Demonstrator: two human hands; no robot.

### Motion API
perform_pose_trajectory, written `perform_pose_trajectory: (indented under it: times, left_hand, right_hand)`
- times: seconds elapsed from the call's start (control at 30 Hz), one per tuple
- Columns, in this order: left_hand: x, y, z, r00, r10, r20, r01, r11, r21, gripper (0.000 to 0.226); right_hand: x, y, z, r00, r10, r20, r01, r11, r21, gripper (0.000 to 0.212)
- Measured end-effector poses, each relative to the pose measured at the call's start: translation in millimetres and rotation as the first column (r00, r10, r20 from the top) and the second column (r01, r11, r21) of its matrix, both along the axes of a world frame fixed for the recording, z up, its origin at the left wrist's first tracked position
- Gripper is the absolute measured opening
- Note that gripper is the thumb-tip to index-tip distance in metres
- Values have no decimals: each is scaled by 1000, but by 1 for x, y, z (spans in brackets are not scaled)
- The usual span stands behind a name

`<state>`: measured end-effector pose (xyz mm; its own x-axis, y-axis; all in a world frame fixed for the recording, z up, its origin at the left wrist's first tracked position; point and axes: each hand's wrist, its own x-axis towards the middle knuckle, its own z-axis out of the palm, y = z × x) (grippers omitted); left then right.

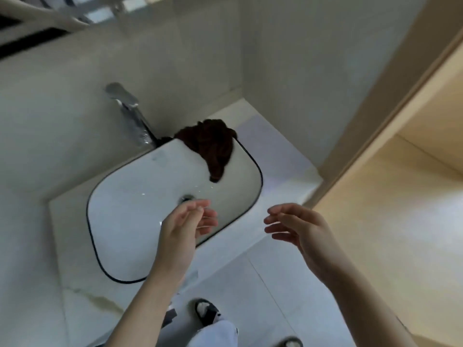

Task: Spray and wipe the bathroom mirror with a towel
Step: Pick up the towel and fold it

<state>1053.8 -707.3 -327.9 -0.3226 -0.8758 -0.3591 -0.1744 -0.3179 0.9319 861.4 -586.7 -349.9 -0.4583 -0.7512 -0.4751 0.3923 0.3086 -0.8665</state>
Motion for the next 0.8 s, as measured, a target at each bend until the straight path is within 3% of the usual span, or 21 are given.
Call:
perform_pose_trajectory:
  times: [0.27, 0.6, 0.7, 0.8]
  left_hand:
    - [61, -92, 12, 992, 122, 24, -121, 992, -42, 25]
    - [-12, -161, -19, 986, 145, 79, -149, 988, 48, 22]
    - [-53, -176, -35, 979, 154, 136, -165, 984, 68, 18]
    - [-94, -195, -55, 959, 185, 215, -199, 979, 43, 13]
  right_hand:
    - [49, -112, 12, 989, 136, -65, -132, 990, 52, 23]
    - [-2, -216, 6, 956, 206, -208, -183, 975, 125, 22]
    - [-42, -243, -9, 878, 281, -388, -226, 957, 182, 21]
    - [-81, -274, -24, 720, 403, -564, -306, 915, 264, 14]
